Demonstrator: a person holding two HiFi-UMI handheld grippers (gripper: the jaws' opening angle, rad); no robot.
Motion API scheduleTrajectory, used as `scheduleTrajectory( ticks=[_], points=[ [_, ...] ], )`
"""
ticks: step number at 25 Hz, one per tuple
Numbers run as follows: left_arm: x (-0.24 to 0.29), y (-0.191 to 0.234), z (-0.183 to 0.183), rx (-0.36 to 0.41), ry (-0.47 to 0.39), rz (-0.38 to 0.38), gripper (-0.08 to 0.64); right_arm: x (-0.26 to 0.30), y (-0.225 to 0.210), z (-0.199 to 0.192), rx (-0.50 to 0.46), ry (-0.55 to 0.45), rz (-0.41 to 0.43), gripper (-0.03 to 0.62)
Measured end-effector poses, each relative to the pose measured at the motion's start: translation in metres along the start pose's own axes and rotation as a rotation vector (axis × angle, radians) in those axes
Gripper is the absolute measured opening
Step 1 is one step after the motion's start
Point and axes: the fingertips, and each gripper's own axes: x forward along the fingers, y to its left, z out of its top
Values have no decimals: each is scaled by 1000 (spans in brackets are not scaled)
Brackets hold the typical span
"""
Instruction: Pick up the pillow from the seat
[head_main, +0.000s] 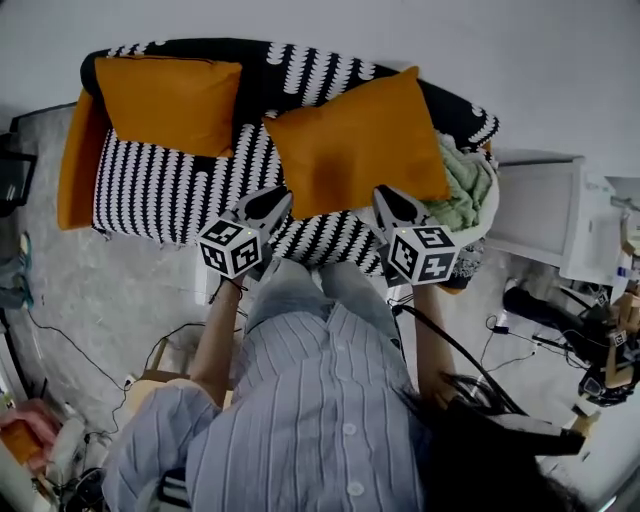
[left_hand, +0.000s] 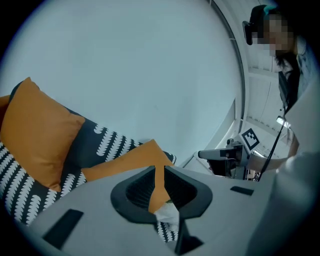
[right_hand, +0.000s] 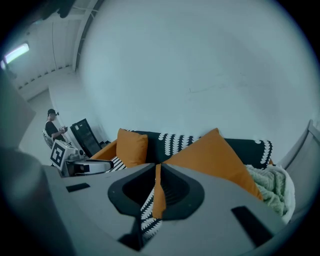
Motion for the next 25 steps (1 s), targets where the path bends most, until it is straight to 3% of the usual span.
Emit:
scheduleTrajectory(
  ticks=[8,25],
  points=[
    [36,21,11,-139,-69,44,46,25,-70,36,16,12,-36,43],
    [92,84,4,-300,-93,135,99,110,-197,97,-37,20,-81,44]
  ],
)
